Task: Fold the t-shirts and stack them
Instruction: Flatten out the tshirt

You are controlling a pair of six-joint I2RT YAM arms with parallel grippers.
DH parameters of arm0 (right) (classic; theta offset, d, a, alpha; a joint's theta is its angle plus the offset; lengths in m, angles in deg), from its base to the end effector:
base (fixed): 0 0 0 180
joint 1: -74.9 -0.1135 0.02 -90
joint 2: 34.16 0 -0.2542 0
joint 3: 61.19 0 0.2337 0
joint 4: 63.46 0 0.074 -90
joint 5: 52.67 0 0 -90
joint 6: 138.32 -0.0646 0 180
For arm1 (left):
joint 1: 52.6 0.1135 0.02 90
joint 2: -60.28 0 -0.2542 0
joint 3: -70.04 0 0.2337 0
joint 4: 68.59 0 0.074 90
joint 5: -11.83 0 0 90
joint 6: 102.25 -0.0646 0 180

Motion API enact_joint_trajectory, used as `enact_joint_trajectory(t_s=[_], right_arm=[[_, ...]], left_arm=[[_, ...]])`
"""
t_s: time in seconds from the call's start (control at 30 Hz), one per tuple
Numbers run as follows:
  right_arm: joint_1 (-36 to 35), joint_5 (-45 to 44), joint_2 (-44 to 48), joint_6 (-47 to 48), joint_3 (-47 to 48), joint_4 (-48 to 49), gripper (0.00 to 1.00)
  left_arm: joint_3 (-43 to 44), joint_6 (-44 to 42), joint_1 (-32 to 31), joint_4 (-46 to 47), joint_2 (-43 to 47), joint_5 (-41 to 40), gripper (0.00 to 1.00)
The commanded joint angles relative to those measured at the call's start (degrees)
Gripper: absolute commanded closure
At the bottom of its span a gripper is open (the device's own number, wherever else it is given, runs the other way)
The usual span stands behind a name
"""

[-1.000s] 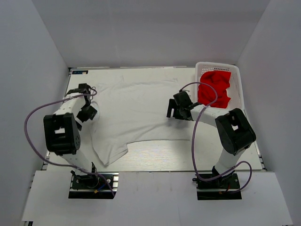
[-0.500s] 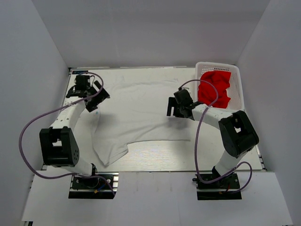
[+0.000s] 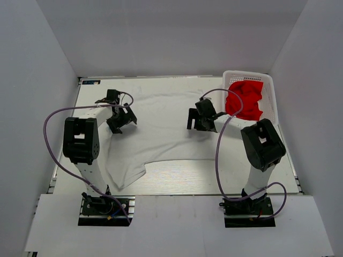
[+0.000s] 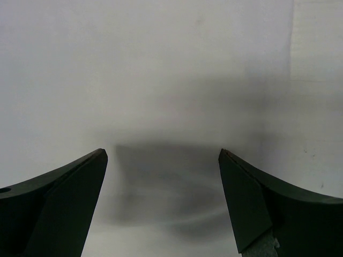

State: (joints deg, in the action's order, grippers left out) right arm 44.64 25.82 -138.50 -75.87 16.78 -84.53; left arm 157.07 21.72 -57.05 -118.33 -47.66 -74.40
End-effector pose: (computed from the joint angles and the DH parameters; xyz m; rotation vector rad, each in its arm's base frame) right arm 0.3392 0.1830 0.1548 0.0372 2.3901 0.2389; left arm 0.3611 -0.0324 0.1413 -0.7066 2.7444 -0.2470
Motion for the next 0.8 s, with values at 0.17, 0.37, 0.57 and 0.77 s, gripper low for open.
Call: enact_joint_trajectory(t_s=[0.17,0.37,0.57,0.77], right_arm=[[3.98,1.22,-2.71,-2.15,-2.71,-1.09,0.1],[5.83,1.75,-4.21,-2.68,-2.71,-2.33,0.1],[5.83,0.35,-1.41,-2.6,-3.68,-2.24,0.1],[5.65,0.43,1.24,-0.66,-4.03,-1.1,0.1]], left_arm=[[0.7,1.26,4.0,-5.28,-0.08,-18.96,0.0],[0.7,8.38,9.71,-10.91,-2.1,-29.87,0.0],[0.17,11.29,16.74,-12.76,1.06,-27.95,0.0],[0.7,8.13,17.28,-9.78,6.68,-19.08,0.0]])
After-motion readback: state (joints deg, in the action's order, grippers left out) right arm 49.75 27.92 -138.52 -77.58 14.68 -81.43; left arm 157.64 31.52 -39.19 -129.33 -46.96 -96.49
